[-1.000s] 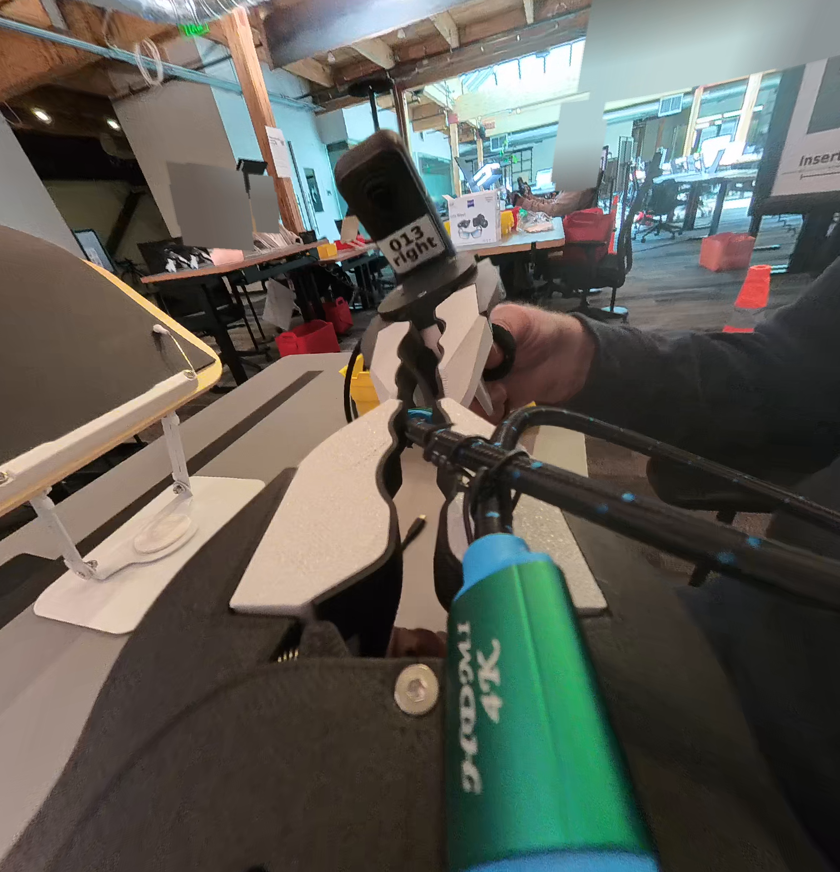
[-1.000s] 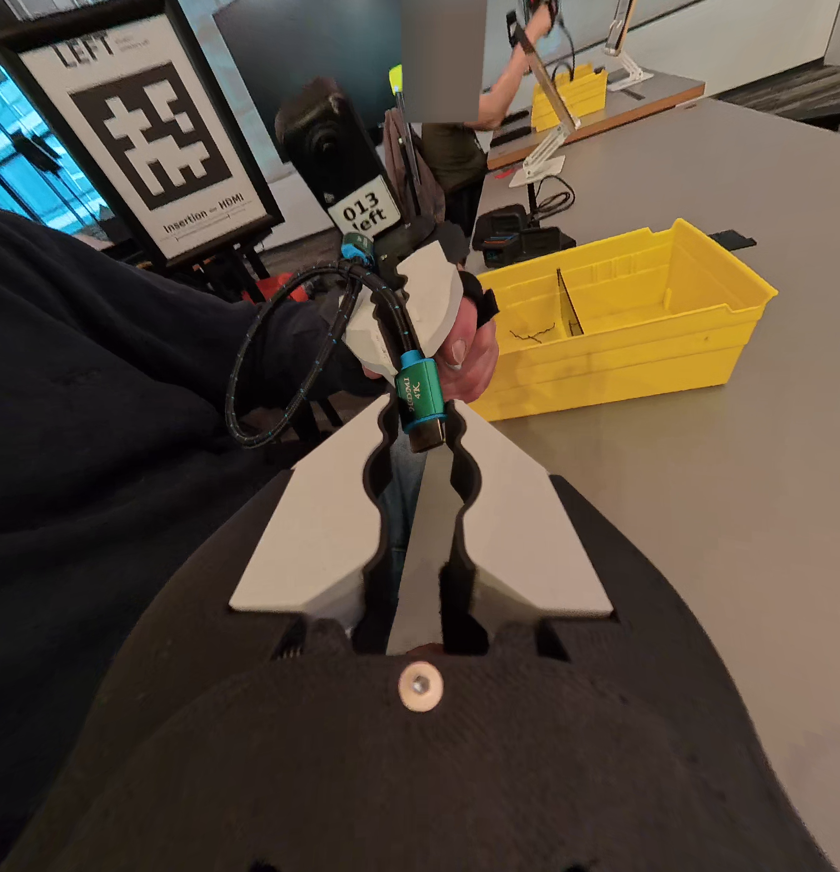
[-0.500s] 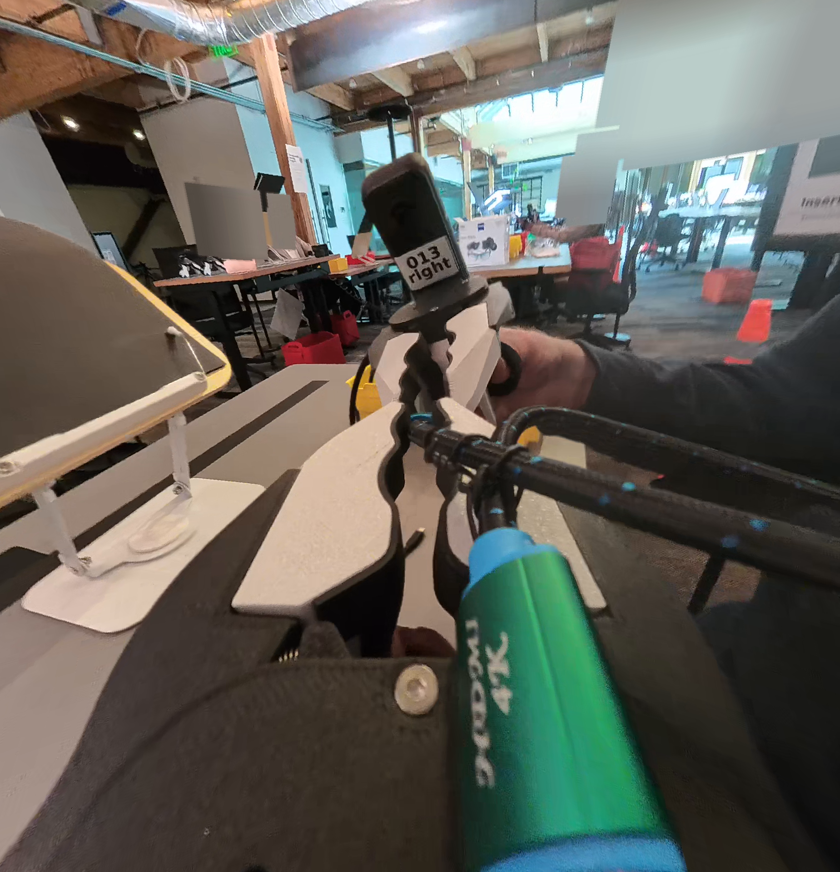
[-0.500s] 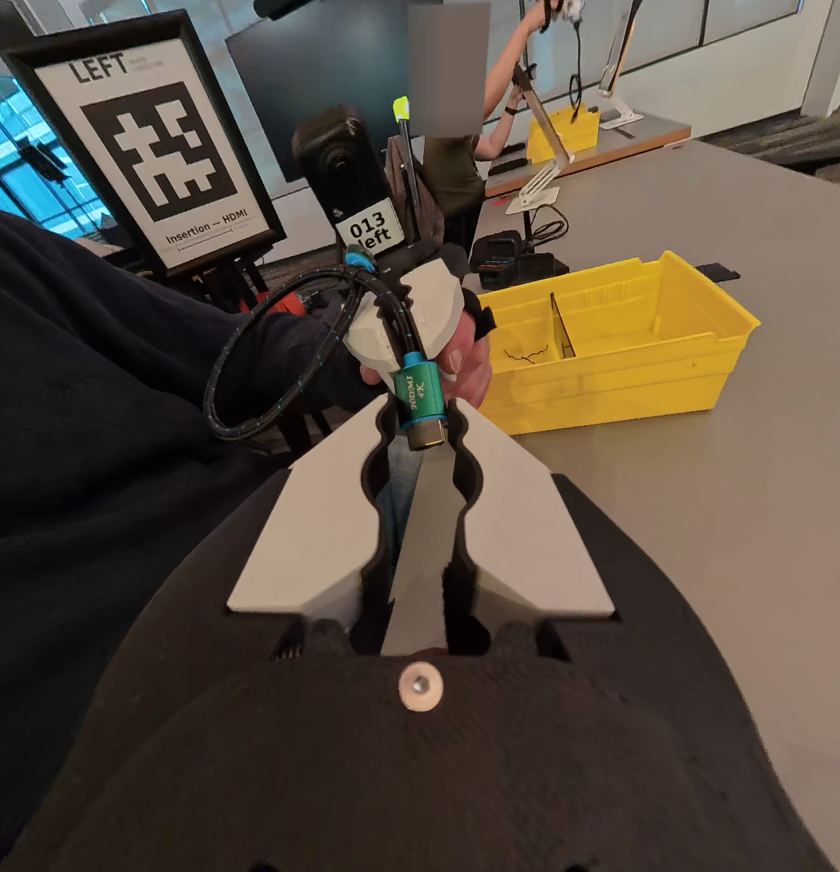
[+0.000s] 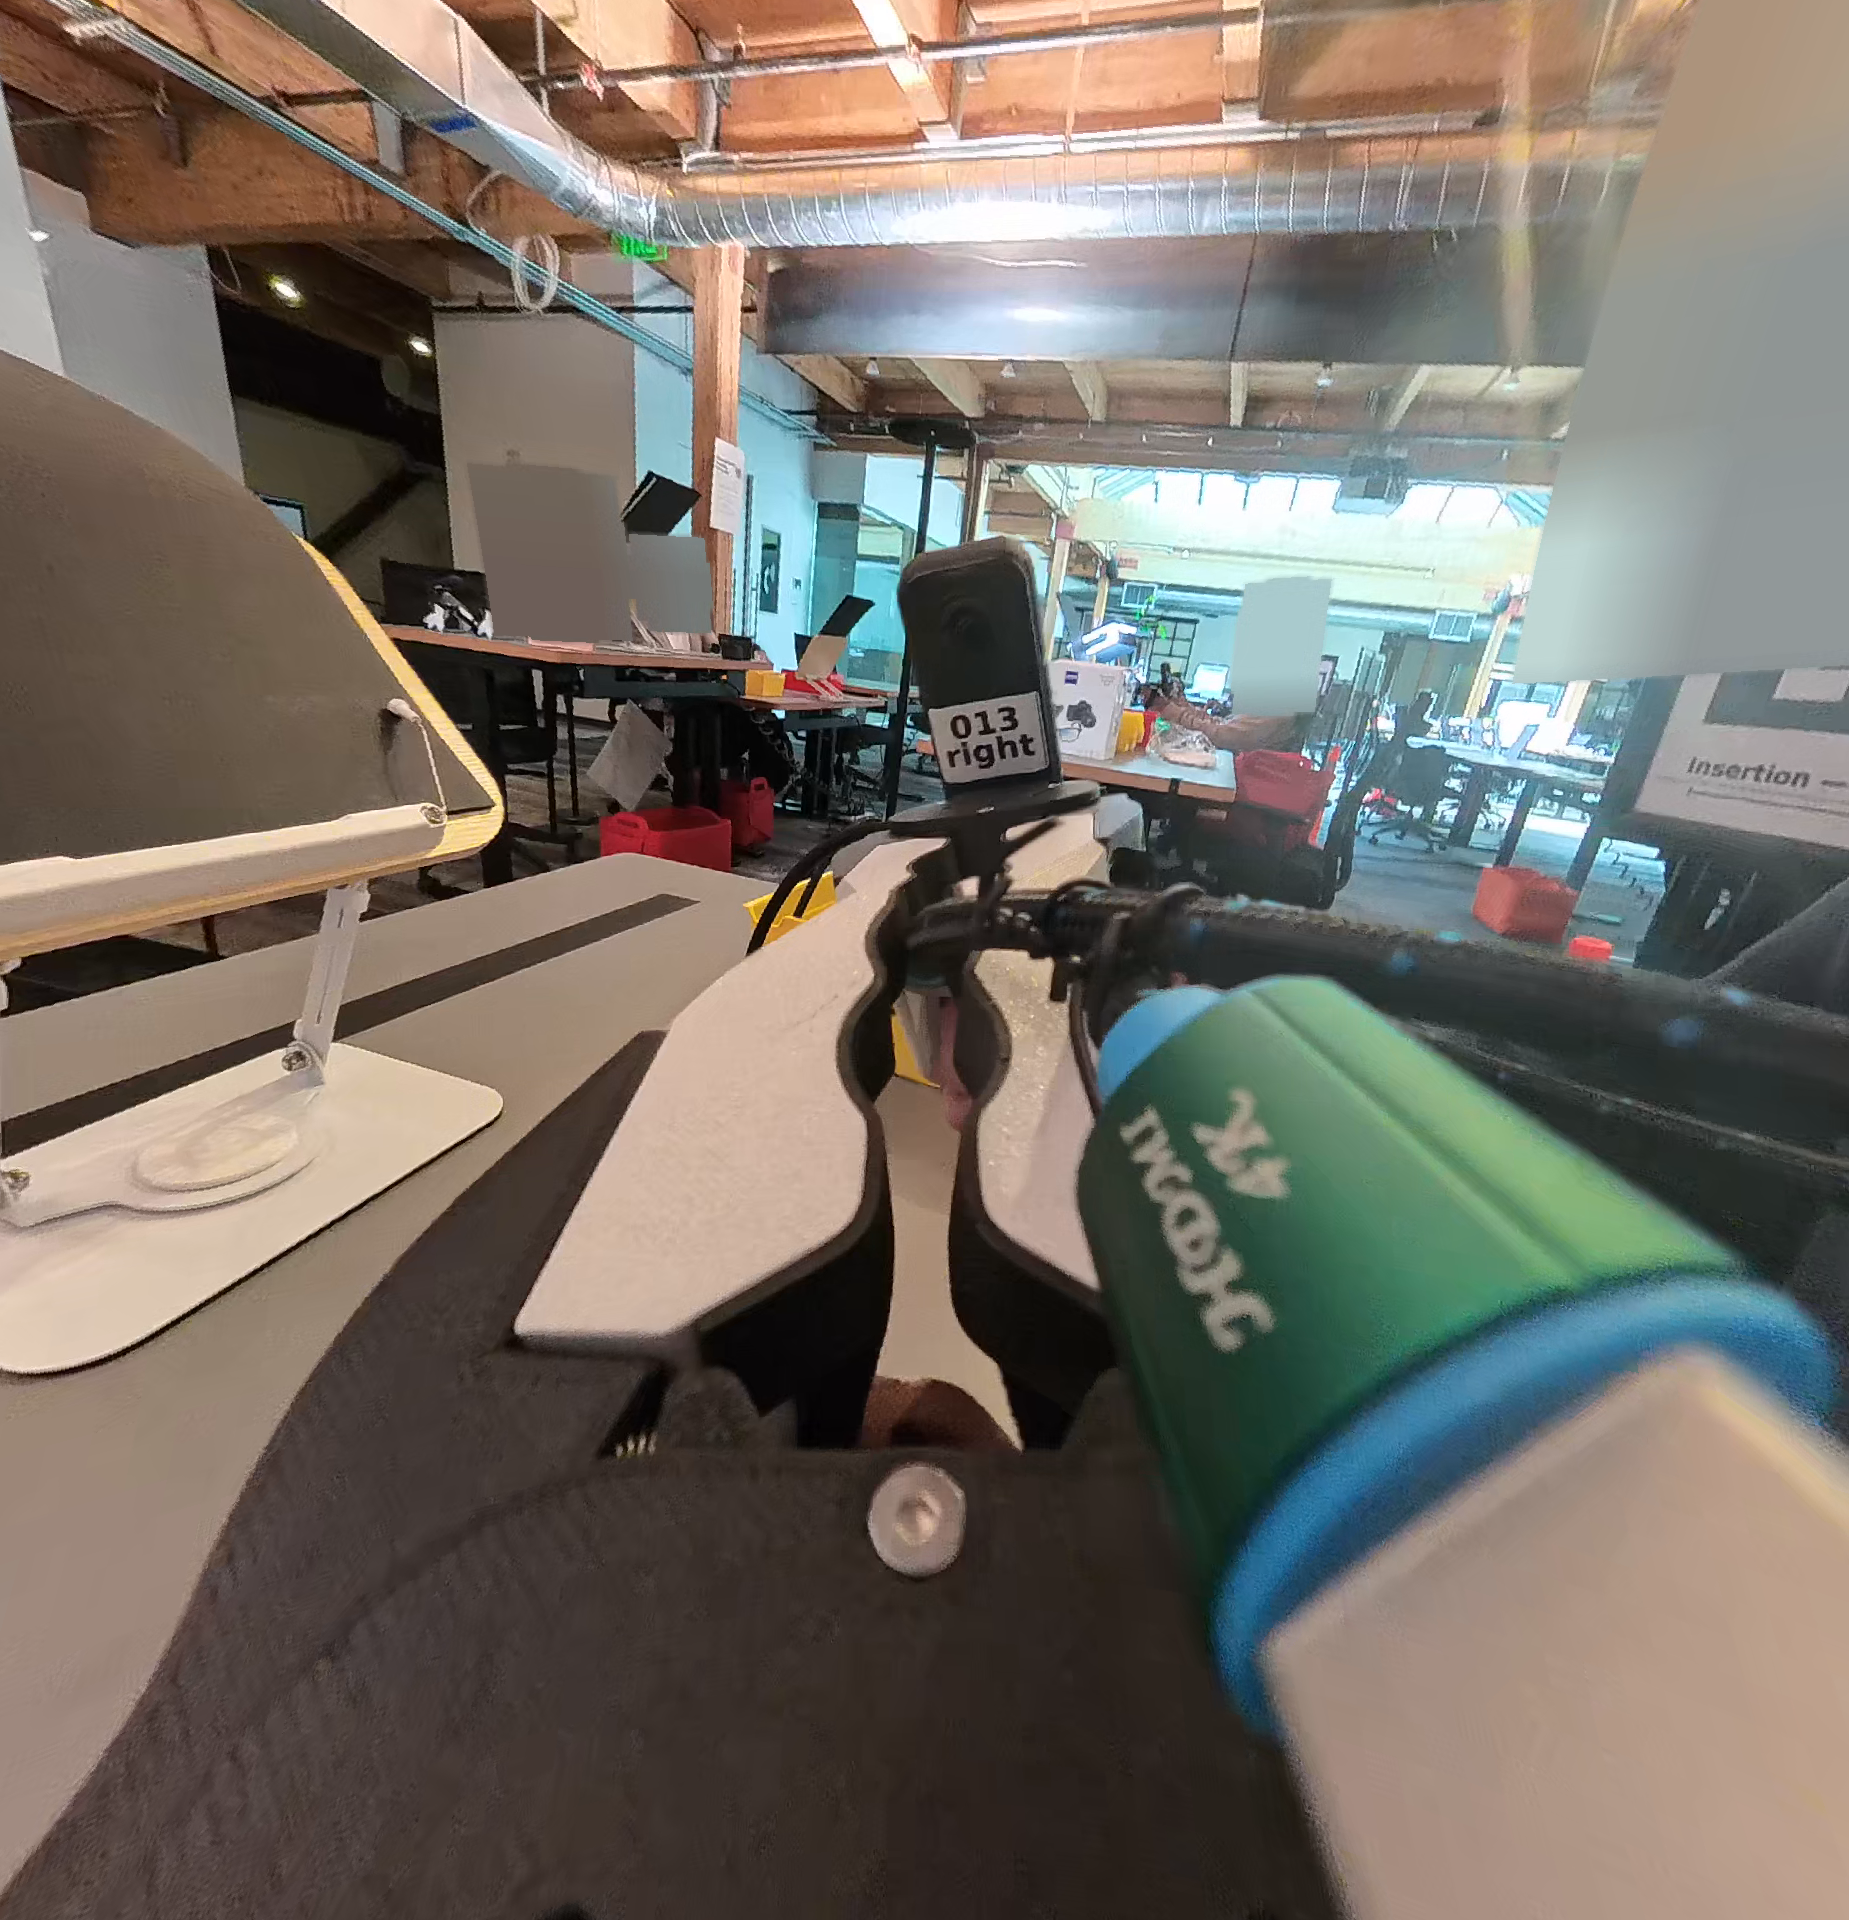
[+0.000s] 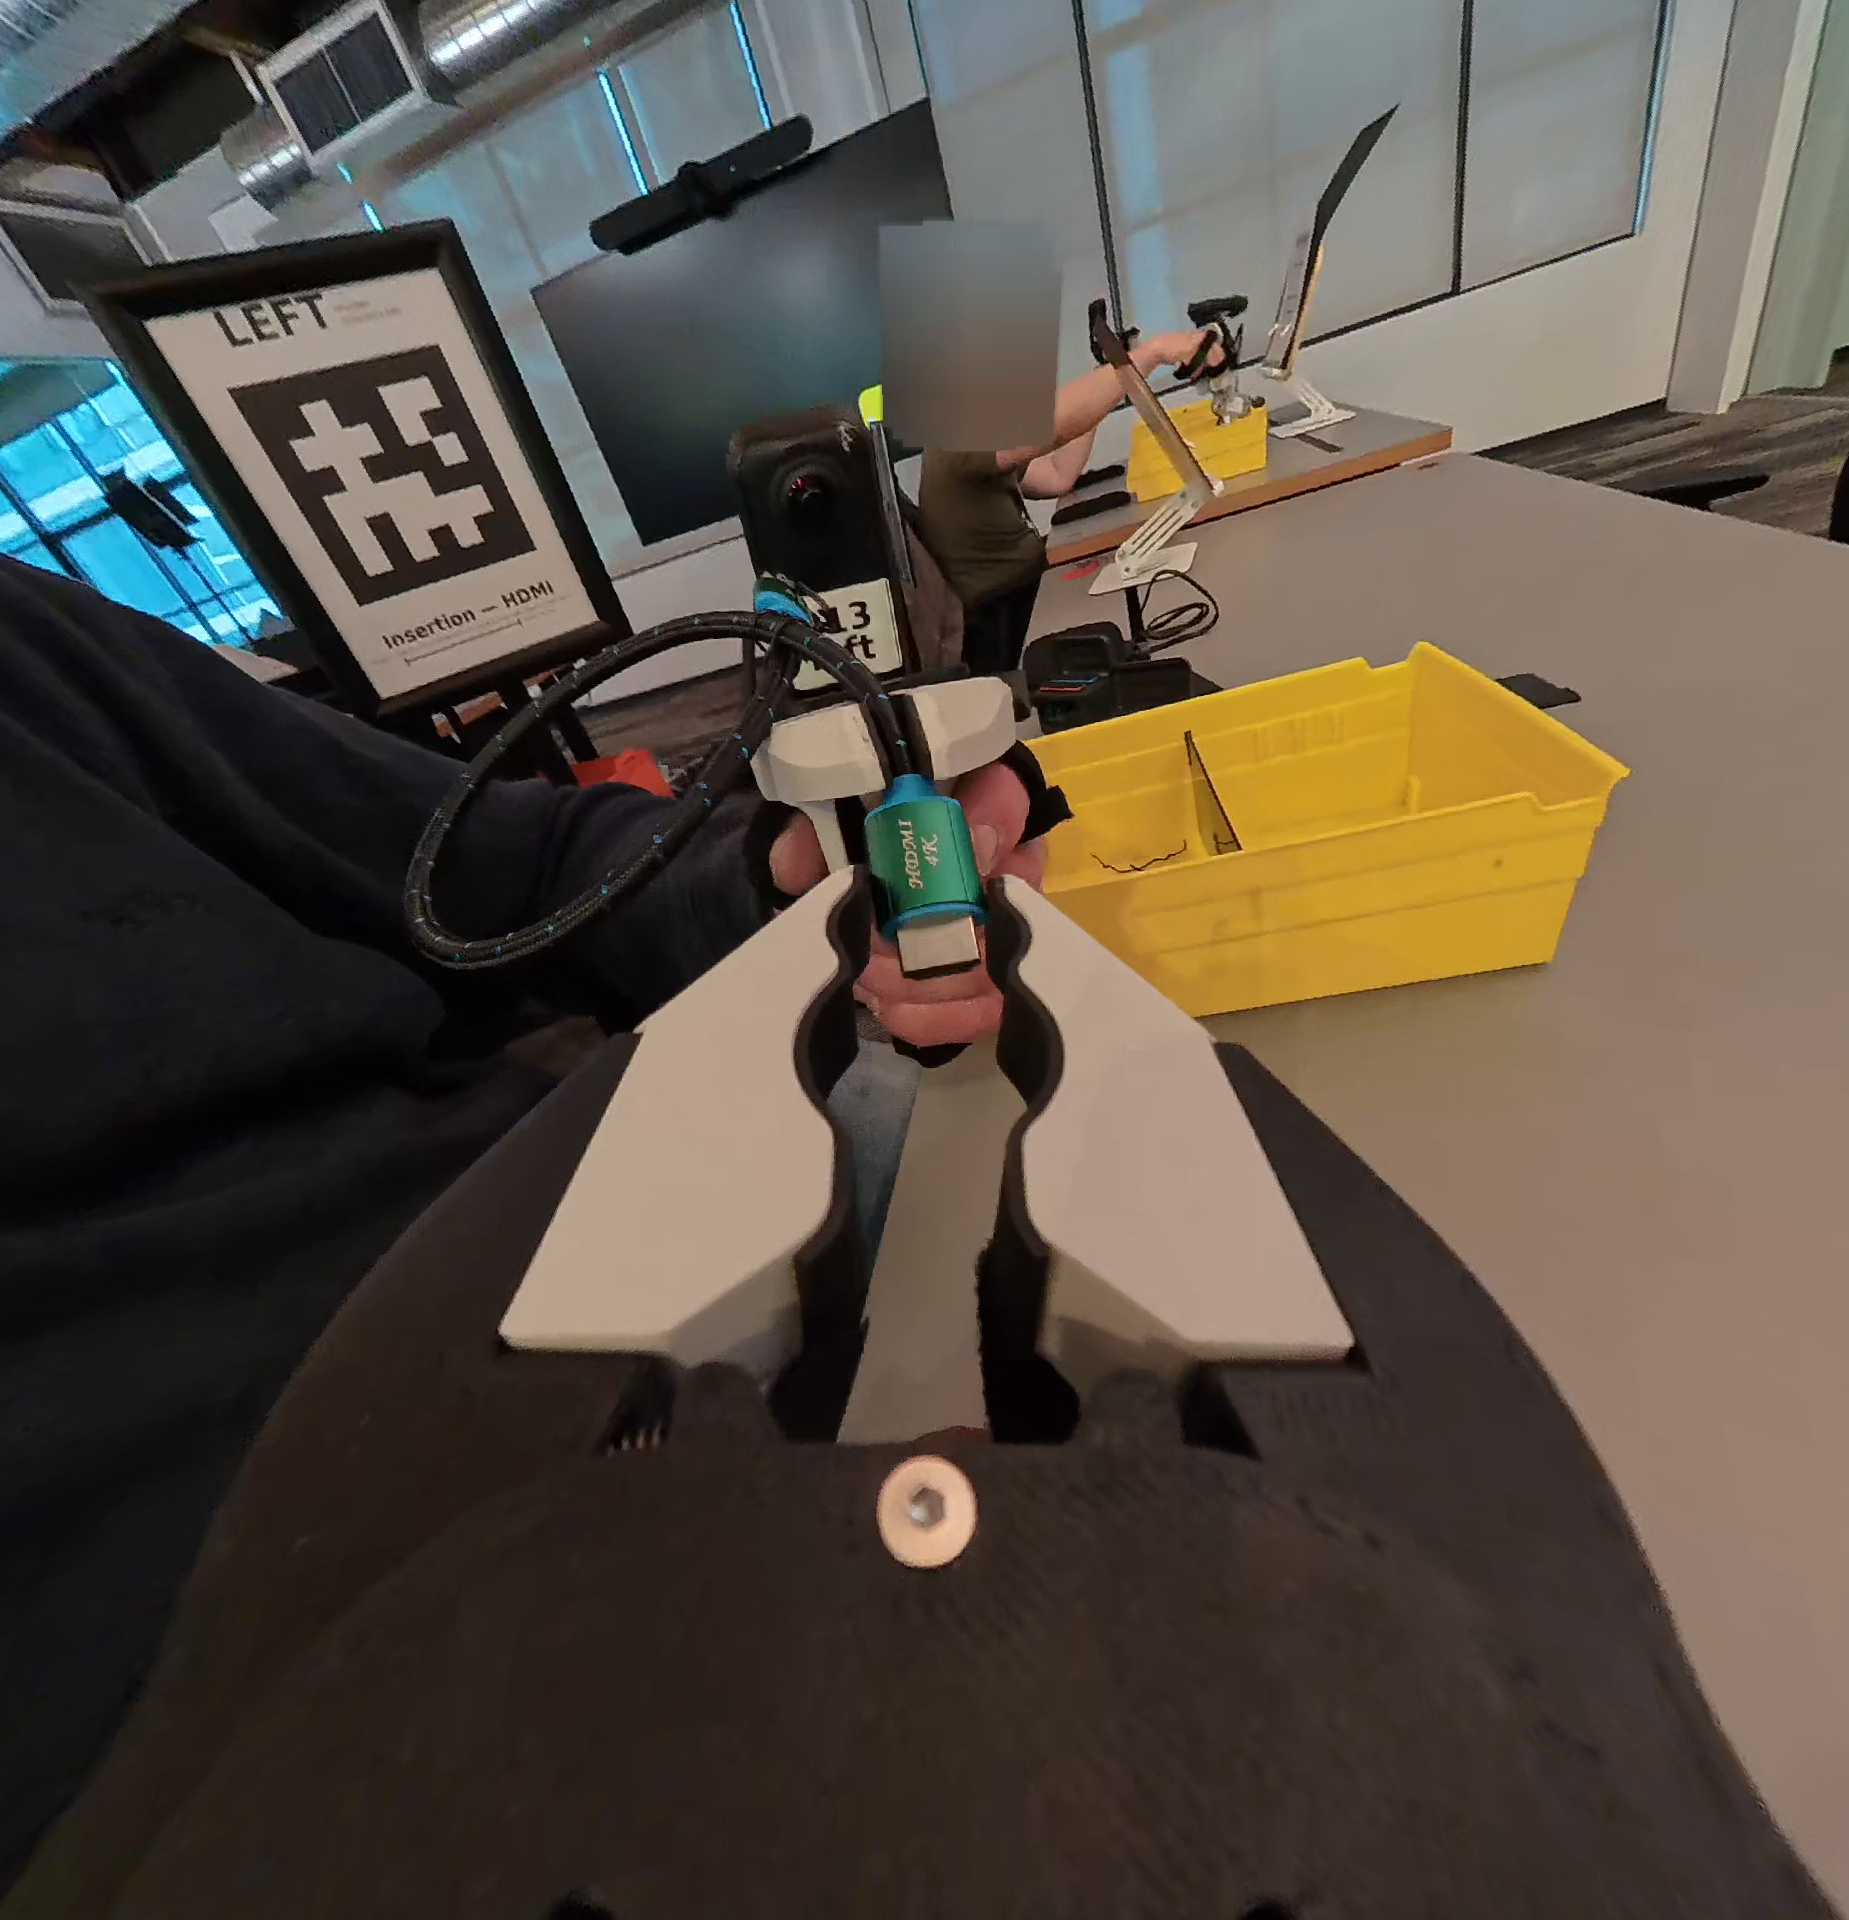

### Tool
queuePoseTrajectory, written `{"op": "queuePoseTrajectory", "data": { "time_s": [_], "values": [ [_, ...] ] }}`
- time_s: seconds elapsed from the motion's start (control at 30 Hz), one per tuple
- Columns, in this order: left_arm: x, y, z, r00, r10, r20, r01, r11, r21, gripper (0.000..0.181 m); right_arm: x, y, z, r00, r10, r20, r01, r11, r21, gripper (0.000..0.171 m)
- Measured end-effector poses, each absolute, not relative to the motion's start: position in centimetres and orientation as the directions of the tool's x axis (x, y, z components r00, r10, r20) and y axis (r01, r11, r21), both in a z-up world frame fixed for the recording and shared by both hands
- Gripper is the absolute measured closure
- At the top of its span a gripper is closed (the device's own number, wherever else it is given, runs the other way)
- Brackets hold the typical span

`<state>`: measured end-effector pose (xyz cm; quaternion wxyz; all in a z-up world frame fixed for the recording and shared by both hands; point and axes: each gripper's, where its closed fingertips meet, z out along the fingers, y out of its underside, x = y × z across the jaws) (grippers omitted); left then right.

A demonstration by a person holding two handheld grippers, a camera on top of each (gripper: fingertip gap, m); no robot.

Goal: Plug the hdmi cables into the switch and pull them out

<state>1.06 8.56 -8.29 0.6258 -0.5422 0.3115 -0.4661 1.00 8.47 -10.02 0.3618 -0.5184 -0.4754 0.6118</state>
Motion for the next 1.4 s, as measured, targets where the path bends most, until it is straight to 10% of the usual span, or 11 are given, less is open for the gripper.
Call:
{"op": "queuePoseTrajectory", "data": {
  "time_s": [0.03,1.4],
  "values": [
    [1.1,8.6,-8.2,0.370,-0.921,0.122,0.254,-0.026,-0.967,0.176,1.1,8.5,-10.0,-0.208,0.933,-0.295,0.044,-0.292,-0.955,0.151],
    [2.0,7.1,-8.3,0.321,-0.947,-0.030,0.036,0.044,-0.998,0.169,2.2,7.3,-9.5,-0.159,0.978,-0.132,0.185,-0.101,-0.977,0.152]
  ]
}}
